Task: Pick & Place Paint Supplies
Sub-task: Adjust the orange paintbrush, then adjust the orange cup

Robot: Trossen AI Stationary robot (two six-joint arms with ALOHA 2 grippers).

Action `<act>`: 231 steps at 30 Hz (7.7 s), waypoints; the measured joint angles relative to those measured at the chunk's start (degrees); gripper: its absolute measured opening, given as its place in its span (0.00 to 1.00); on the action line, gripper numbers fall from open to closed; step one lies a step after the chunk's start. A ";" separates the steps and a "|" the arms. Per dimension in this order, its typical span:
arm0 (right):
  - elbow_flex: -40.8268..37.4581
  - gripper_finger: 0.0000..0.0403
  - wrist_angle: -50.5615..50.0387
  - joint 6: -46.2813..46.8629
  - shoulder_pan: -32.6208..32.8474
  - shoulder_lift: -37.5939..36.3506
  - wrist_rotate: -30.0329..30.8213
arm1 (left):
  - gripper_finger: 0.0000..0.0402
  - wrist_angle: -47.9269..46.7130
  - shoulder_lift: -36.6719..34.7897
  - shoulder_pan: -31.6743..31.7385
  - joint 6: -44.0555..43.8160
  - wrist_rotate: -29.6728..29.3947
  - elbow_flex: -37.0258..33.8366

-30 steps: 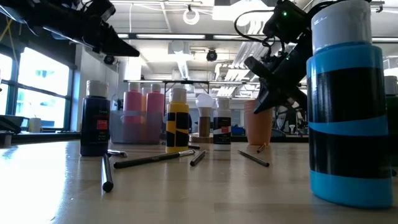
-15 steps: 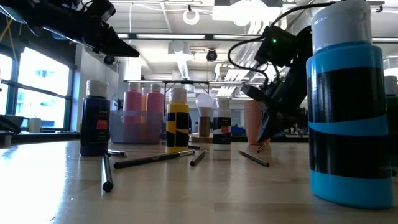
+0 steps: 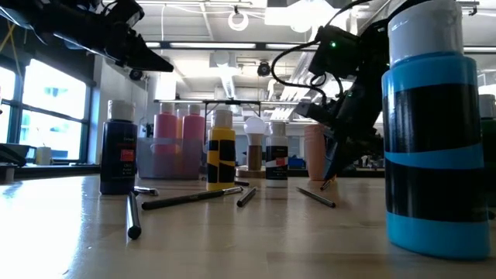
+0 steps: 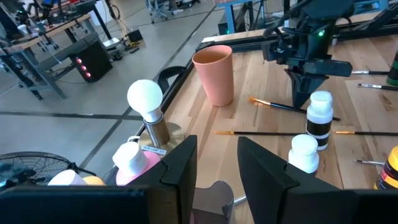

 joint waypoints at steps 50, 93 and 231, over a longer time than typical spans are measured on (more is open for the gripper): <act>0.07 0.01 -0.24 0.72 3.09 2.08 -1.60 | 0.28 -0.25 0.02 -0.02 -0.26 0.04 0.00; -0.07 0.00 -25.90 -8.26 3.61 -7.47 -0.92 | 0.28 -0.48 0.00 -0.02 -0.05 -0.30 0.00; 18.40 0.26 -19.64 -36.34 -8.82 5.64 4.73 | 0.28 -1.75 0.04 -0.01 -1.52 -1.01 0.02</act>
